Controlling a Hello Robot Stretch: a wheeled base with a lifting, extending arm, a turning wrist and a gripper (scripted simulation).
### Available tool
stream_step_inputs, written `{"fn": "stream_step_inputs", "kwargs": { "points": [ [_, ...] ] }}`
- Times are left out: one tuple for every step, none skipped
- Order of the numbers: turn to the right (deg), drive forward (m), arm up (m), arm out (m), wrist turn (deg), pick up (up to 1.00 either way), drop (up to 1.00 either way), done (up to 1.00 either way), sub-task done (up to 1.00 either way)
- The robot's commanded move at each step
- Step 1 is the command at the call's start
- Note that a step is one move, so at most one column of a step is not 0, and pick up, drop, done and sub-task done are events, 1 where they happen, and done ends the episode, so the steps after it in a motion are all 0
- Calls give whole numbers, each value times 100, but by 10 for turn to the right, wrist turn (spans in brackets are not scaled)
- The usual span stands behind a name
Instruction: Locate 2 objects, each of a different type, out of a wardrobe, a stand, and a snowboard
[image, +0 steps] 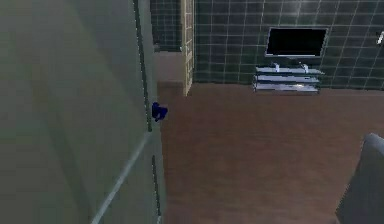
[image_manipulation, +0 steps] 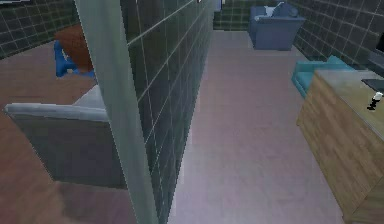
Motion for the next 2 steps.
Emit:
{"fn": "stream_step_inputs", "kwargs": {
  "points": [
    [60,0,0,0,0,0,0,0,0],
    [0,60,0,0,0,0,0,0,0]
  ]
}}
